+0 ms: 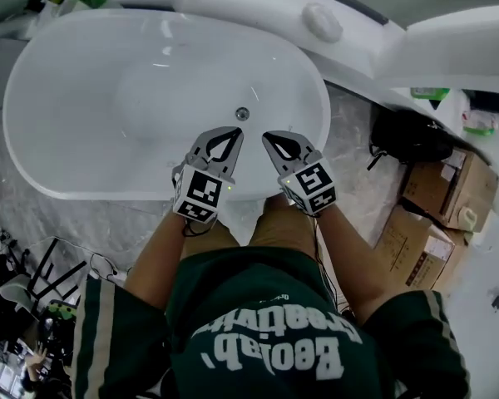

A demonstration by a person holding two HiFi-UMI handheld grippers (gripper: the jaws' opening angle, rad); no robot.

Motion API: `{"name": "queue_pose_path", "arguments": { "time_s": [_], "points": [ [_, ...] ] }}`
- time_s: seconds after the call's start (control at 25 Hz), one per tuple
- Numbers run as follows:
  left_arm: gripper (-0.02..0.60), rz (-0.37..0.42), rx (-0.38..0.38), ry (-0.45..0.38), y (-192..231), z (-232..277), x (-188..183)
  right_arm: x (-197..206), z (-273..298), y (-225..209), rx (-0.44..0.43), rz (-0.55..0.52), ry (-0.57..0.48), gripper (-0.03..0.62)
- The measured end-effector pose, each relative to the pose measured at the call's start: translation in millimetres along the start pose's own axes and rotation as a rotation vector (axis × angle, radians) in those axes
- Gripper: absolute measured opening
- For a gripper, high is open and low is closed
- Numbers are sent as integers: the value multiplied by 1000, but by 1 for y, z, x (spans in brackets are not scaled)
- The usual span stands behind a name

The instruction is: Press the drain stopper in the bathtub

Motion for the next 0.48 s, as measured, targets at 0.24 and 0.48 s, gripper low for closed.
{"name": "queue_pose_path", "arguments": {
  "time_s": [0.24, 0.48],
  "points": [
    [3, 69, -35, -57, -14, -57, -56, -67, -56, 28, -13, -36, -134, 9],
    [3, 210, -155, -104, -19, -109, -99, -128, -96, 50, -37, -113, -277, 11]
  ]
}}
Point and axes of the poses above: the fingertips, and each gripper's own axes: z forward along the fingers, y to its left, x out of its underside, the point moved 3 cm from there along -z, backward along the fingers, and after that the axes turned 12 degrees about x, right-handed, at the moved point
